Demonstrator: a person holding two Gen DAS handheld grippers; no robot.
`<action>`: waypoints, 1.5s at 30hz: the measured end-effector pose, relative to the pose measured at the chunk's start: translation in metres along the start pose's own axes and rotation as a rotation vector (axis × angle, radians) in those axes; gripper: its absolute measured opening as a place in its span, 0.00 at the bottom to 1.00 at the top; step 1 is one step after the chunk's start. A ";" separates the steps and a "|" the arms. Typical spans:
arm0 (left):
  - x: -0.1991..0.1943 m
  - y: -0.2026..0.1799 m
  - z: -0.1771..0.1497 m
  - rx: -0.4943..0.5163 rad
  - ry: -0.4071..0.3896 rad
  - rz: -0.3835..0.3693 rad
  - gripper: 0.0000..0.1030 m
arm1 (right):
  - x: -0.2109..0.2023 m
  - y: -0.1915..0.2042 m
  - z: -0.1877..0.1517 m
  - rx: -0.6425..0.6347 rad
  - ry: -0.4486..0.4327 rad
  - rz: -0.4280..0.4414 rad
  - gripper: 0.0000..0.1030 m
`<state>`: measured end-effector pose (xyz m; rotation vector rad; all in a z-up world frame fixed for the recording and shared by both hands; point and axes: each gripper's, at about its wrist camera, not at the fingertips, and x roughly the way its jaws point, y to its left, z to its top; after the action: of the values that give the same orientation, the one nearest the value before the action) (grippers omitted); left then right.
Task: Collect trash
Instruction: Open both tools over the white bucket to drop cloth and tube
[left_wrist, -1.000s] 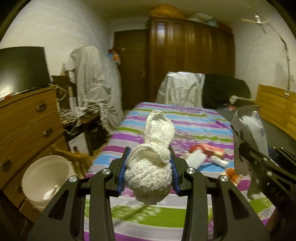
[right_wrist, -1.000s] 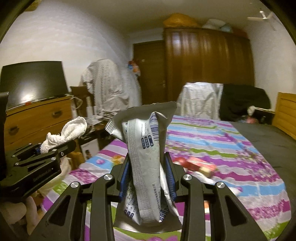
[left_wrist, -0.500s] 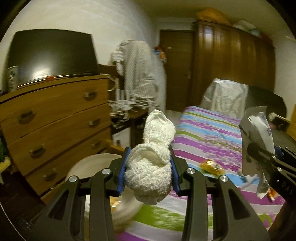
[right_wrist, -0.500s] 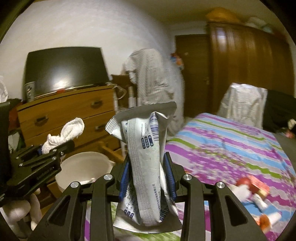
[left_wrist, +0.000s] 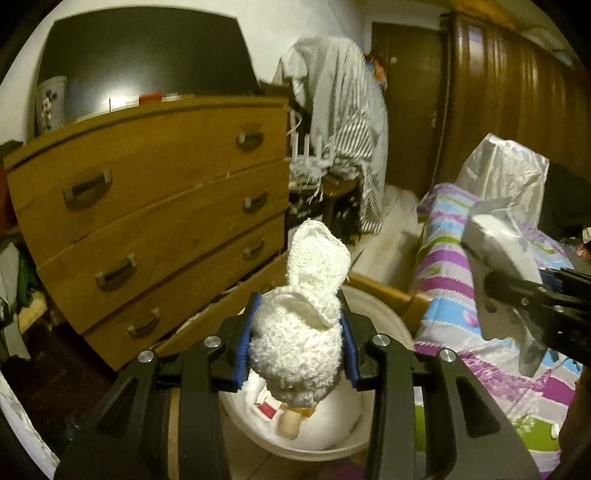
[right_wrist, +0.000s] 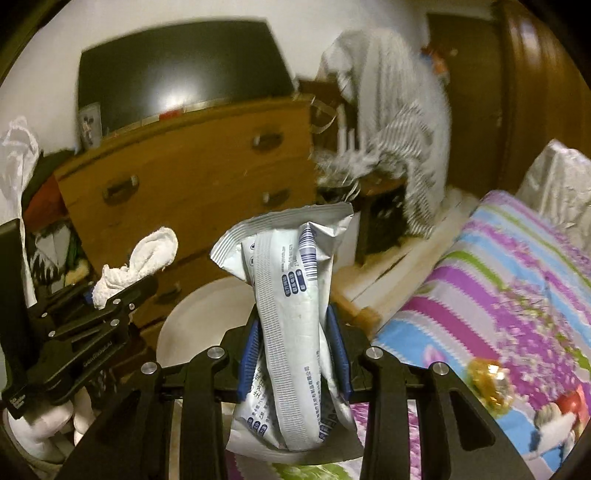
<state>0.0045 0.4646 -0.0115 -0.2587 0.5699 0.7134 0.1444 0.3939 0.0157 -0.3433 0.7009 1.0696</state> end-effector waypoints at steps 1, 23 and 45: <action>0.008 0.004 0.001 0.000 0.013 0.000 0.36 | 0.015 0.003 0.004 -0.003 0.038 0.014 0.35; 0.081 0.033 -0.014 -0.033 0.169 -0.021 0.39 | 0.114 0.005 0.000 0.006 0.215 0.094 0.43; 0.047 0.023 -0.015 -0.035 0.130 -0.016 0.53 | 0.034 -0.021 -0.014 0.056 0.076 0.101 0.56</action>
<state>0.0112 0.5010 -0.0513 -0.3431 0.6787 0.6951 0.1682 0.3992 -0.0191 -0.3036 0.8214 1.1347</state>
